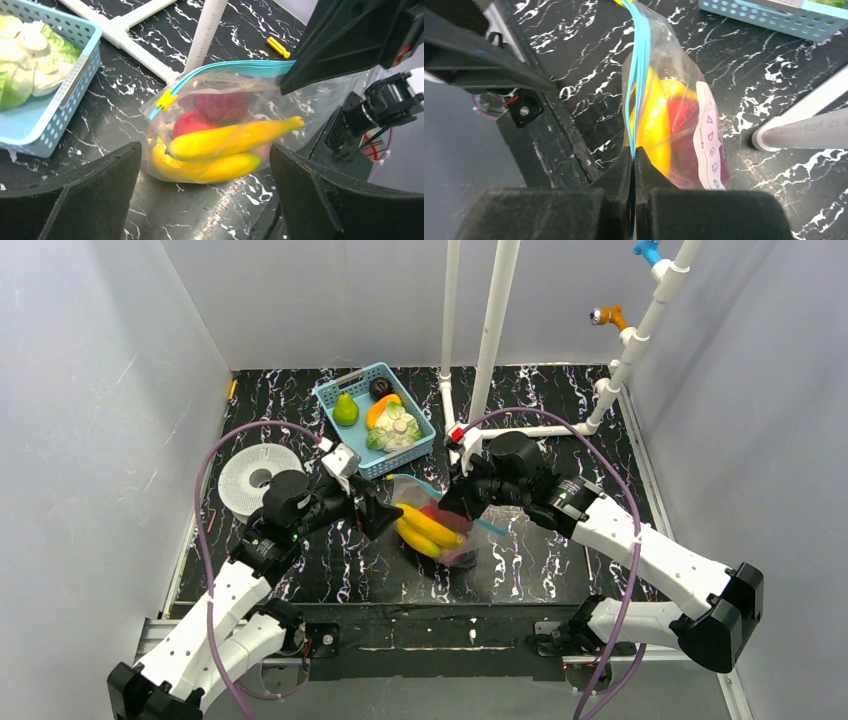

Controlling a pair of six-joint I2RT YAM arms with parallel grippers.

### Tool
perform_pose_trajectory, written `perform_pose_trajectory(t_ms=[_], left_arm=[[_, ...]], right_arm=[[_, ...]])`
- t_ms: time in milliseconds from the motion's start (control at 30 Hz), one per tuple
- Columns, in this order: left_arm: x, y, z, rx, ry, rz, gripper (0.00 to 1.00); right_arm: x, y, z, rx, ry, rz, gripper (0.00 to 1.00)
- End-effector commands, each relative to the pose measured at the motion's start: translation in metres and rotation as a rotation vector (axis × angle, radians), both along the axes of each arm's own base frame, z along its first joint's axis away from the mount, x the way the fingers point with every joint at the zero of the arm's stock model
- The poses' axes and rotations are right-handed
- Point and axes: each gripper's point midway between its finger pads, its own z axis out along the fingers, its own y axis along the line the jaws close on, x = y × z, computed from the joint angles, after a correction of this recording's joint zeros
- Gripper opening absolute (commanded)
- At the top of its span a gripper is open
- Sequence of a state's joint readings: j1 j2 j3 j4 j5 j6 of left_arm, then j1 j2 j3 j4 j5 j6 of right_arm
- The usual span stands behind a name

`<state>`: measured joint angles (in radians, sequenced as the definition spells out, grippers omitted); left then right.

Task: Place the food in the zip-top bag and seal the zipper
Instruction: Adjust the zipper food storage bag at the center of the board.

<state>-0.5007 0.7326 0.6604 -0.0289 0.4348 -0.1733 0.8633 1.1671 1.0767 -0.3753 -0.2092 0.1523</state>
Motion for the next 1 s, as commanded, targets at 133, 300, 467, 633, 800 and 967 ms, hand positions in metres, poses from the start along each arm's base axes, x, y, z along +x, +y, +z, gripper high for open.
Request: perform_pose_trajectory(t_ms=[133,300,467,633,800,967], left_arm=[[-0.004,-0.028,0.034,0.050,-0.299,-0.306,0.96],[0.010,-0.026,0.004,0.173,-0.191,-0.311,0.82],[0.010,-0.027,-0.004,0.213,-0.181,-0.353,0.66],[0.000,-0.031,-0.013,0.193,-0.118,-0.430,0.37],[0.004,-0.024,-0.015,0.229,-0.131,-0.388,0.03],[-0.002,-0.019,-0.002,0.222,-0.170,-0.367,0.00]], right_arm=[[-0.022,0.003,0.026,0.124,-0.002,0.158,0.01],[-0.019,-0.001,0.022,0.098,-0.010,0.152,0.01],[-0.017,-0.006,0.019,0.062,-0.027,0.150,0.01],[-0.012,-0.015,0.015,-0.002,-0.069,0.134,0.01],[-0.002,-0.028,0.010,-0.090,-0.106,0.098,0.01],[0.003,-0.032,0.008,-0.193,-0.143,0.074,0.25]])
